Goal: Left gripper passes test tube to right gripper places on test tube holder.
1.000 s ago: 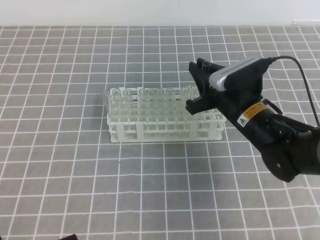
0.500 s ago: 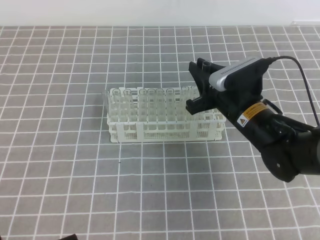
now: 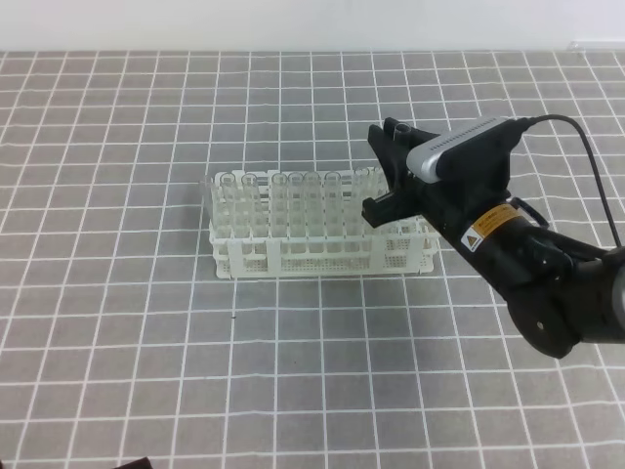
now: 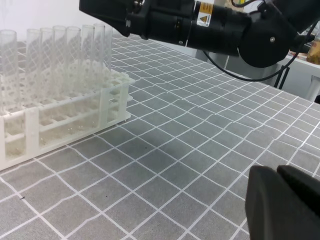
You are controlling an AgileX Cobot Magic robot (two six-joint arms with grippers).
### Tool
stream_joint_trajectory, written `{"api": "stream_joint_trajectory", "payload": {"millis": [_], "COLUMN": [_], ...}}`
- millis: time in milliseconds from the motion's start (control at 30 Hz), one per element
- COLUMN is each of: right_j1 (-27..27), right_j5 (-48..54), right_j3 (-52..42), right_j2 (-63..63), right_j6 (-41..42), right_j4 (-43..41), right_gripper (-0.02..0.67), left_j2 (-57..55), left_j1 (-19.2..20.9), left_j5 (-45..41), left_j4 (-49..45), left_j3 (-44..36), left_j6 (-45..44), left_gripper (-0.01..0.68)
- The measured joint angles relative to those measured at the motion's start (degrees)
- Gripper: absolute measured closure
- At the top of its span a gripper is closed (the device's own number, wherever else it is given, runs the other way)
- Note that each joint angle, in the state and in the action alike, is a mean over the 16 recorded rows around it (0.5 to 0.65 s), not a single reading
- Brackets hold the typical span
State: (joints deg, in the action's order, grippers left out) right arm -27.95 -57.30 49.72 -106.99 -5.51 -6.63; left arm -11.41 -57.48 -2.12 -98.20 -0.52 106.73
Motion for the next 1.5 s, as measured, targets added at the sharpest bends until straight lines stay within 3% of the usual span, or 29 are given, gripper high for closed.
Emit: {"api": "stream_joint_trajectory", "payload": {"millis": [133,500,633,800,1233,1500], "right_j1": [0.00,0.00,0.00,0.00,0.00,0.00], "right_j5": [0.08,-1.03,-0.72,4.38,38.27,55.36], "right_j3": [-0.10,-2.53,-4.52,-7.31,-14.76,-17.92], "right_j2": [0.00,2.06,5.47,13.31,46.62,61.51], "right_j6": [-0.06,-0.11,-0.04,-0.03,-1.28,-1.66], "right_j4": [0.03,1.26,1.81,2.23,2.10,2.37], "right_gripper": [0.490,0.257,0.223,0.287,0.620,0.661], "left_j2": [0.00,0.05,0.05,0.00,-0.02,0.05], "left_j1": [0.00,-0.02,-0.02,0.00,0.01,-0.02], "left_j5": [0.00,0.13,0.19,0.10,-0.03,0.09], "left_j4": [0.00,-0.03,-0.03,-0.01,0.01,-0.03], "left_j3": [0.00,0.18,0.18,0.04,-0.04,0.13], "left_j6": [0.00,0.05,0.08,0.04,-0.02,0.02], "left_gripper": [0.674,0.674,0.674,0.674,0.674,0.674]}}
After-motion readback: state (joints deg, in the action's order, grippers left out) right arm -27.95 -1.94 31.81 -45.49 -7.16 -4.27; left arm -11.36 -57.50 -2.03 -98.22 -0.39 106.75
